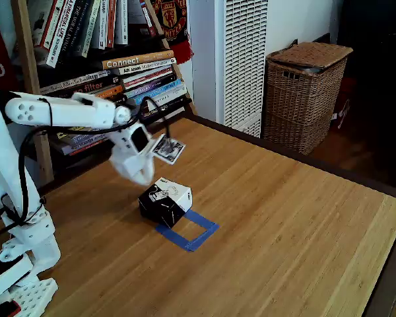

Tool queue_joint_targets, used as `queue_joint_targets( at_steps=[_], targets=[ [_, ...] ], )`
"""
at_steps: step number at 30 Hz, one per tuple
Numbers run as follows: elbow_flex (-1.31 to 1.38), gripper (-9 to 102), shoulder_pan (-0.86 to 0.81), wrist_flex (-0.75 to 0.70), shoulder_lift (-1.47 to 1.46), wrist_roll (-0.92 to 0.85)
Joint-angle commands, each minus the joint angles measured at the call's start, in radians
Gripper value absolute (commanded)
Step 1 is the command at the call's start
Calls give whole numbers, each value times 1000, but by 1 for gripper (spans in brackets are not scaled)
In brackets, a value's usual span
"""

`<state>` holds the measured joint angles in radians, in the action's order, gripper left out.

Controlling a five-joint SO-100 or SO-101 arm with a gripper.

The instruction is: Push the box on top of the target

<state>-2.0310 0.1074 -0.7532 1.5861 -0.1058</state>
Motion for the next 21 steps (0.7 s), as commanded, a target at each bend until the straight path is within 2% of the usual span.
queue_joint_targets(
  at_steps=[1,21],
  targets=[
    [26,0,-11,6,17,5],
    [-44,0,-91,49,26,-84]
  ],
)
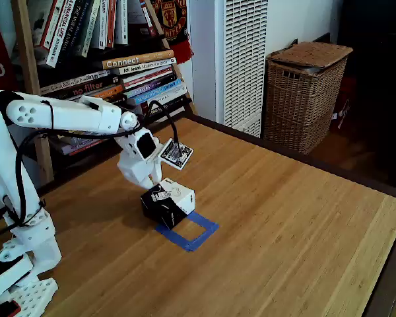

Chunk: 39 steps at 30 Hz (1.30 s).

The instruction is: Push the box on top of the target

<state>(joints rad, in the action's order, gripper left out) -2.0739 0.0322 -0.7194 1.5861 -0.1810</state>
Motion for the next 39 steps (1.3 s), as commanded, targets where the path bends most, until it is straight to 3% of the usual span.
queue_joint_targets(
  at_steps=[1,24,39],
  targets=[
    [-3,0,-15,14,26,-9],
    [-51,0,-95,12,69,-41],
    [-35,0,-126,101,20,-31]
  ],
)
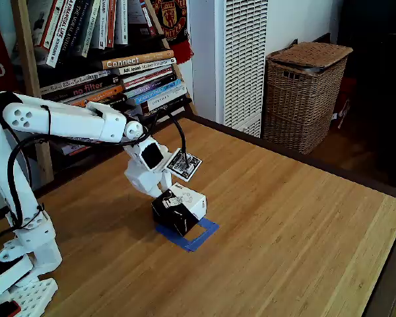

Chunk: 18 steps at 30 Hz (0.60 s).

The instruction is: Push the box on top of the target

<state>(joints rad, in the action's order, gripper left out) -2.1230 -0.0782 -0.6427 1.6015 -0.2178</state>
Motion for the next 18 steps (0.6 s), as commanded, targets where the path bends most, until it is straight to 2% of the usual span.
queue_joint_targets(
  at_steps=[1,18],
  targets=[
    [14,0,-17,32,2,6],
    [89,0,-57,41,-52,18]
  ],
)
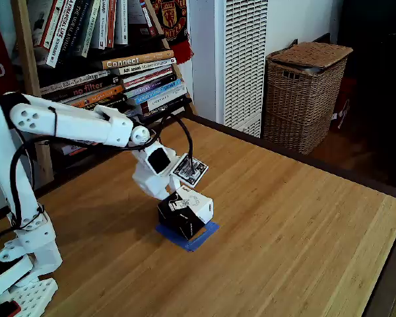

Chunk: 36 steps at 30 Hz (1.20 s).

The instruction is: Push the box on top of the target

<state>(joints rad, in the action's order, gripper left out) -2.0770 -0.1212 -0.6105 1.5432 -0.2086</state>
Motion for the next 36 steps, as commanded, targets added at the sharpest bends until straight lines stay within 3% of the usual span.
queue_joint_targets(
  at_steps=[1,36],
  targets=[
    [46,0,-15,9,6,9],
    [60,0,-52,-2,2,15]
  ],
)
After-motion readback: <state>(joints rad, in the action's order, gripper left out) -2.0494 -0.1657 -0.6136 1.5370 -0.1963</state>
